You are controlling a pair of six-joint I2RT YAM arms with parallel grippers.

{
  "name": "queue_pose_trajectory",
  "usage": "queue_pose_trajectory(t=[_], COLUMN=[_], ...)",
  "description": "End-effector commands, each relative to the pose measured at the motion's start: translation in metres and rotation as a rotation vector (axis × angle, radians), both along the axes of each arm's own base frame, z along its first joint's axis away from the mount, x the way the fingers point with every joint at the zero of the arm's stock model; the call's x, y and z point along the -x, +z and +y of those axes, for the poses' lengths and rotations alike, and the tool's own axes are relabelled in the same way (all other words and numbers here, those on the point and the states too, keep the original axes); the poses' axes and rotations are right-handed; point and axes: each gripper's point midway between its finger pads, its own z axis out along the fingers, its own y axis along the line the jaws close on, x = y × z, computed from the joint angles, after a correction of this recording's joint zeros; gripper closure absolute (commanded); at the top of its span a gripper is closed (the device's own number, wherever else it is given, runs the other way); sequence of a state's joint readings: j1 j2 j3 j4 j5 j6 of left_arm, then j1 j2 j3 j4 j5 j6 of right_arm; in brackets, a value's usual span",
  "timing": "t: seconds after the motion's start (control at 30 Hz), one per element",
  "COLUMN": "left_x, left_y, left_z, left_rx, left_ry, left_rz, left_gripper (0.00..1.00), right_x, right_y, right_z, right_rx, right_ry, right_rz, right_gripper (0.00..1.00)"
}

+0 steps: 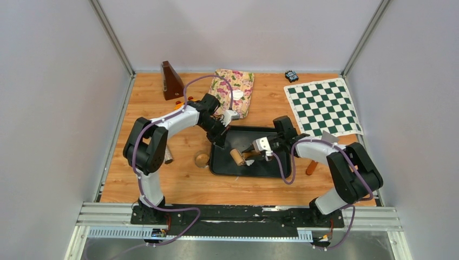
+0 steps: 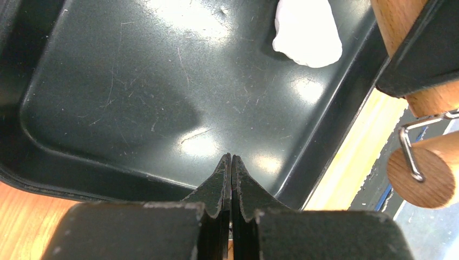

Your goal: Roll out the dumpling wrappers from the dough

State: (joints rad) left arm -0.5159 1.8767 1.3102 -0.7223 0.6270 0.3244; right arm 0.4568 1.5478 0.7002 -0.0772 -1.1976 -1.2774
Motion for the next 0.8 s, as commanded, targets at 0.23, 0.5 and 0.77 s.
queue_pose_trajectory(t=[0.23,0.5,0.77], left_x=[-0.003,-0.003,-0.002], left_y=[0.021,0.021,0.018], left_z=[-0.006,-0.006,-0.005], left_rx=[0.043,0.045,0.037], left_ry=[-0.033,-0.037,-0.038], left_rz=[-0.064,-0.067,-0.059], left_gripper=[1.00,1.00,1.00], right_x=[0.051,0.085,0.085], right_y=[0.054,0.071,0.051], right_z=[0.014,0.027,0.031], right_rx=[-0.179,-0.210,-0.185], right_ry=[0.225,0.342,0.346], right_rz=[0.103,0.097,0.130], right_gripper=[1.00,1.00,1.00])
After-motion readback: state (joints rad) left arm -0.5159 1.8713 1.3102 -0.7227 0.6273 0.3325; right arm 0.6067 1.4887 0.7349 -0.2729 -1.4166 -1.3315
